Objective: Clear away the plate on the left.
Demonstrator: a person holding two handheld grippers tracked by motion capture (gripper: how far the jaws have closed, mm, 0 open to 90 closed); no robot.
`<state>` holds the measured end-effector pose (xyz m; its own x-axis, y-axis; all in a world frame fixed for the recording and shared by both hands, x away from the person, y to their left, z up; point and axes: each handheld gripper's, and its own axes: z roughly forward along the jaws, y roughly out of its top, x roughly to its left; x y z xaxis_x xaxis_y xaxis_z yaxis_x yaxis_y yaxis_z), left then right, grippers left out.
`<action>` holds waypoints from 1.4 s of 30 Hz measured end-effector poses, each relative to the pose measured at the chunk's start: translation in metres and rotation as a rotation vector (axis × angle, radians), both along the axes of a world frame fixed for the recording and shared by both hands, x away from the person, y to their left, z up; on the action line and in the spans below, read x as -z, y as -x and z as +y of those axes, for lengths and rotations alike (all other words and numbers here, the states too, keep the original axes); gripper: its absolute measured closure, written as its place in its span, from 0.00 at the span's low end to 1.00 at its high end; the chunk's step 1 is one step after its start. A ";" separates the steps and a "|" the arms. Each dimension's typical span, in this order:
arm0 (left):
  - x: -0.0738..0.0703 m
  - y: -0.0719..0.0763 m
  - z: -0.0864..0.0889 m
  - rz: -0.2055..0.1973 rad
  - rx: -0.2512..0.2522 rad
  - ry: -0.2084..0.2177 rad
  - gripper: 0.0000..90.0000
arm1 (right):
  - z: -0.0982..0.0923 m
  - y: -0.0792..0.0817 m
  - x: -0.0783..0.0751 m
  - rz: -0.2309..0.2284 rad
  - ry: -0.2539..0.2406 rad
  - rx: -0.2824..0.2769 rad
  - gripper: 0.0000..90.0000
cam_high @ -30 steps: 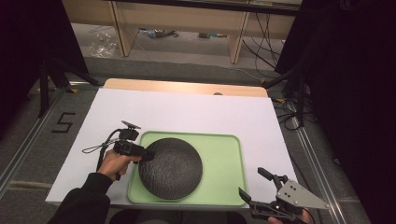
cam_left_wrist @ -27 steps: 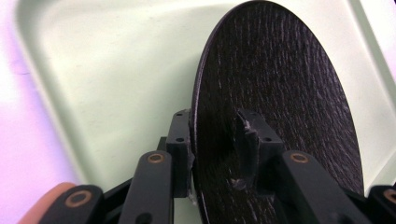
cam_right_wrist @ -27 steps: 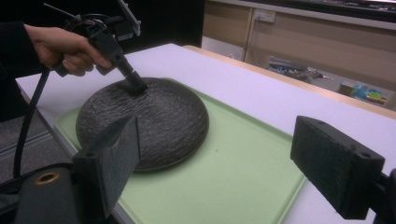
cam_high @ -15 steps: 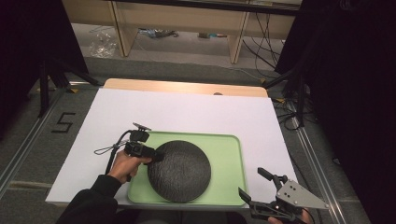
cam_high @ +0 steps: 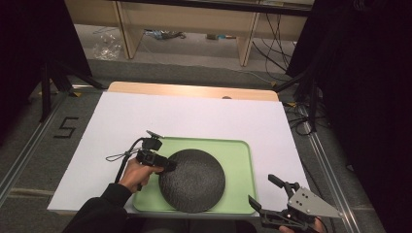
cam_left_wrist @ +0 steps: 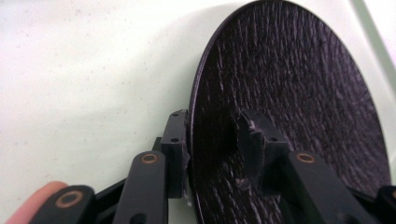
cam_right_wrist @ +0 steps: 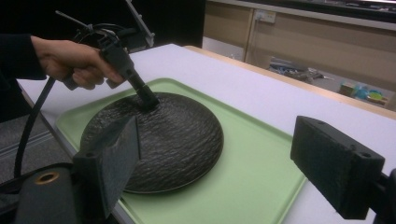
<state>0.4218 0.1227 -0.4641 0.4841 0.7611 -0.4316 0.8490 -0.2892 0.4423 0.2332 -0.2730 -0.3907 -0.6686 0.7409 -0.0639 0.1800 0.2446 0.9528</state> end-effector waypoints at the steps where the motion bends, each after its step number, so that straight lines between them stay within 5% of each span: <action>1: 0.000 0.000 0.000 -0.001 0.003 -0.007 0.70 | 0.000 0.000 0.000 0.001 0.000 0.000 0.19; 15: 0.005 0.001 -0.004 0.000 0.037 -0.063 0.66 | 0.001 0.000 0.000 0.001 0.005 0.000 0.19; 26: 0.000 0.004 -0.005 -0.049 0.069 -0.135 0.64 | 0.000 0.000 0.000 -0.002 -0.002 0.002 0.19; 36: -0.006 0.007 0.001 -0.061 0.060 -0.133 0.53 | 0.000 0.000 0.000 0.000 0.000 0.005 0.19; 37: -0.006 0.009 0.000 -0.071 0.024 -0.122 0.51 | 0.000 0.000 0.000 0.004 0.004 0.003 0.19; 38: -0.008 0.008 0.002 -0.071 0.051 -0.147 0.49 | 0.000 0.000 0.000 0.005 0.006 0.002 0.19; 42: -0.011 0.010 0.005 -0.093 0.046 -0.143 0.46 | 0.000 0.000 0.000 0.003 0.004 -0.001 0.19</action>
<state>0.4114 0.1279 -0.4535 0.5529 0.7875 -0.2725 0.7906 -0.3924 0.4700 0.2333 -0.2731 -0.3908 -0.6698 0.7397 -0.0648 0.1826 0.2486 0.9512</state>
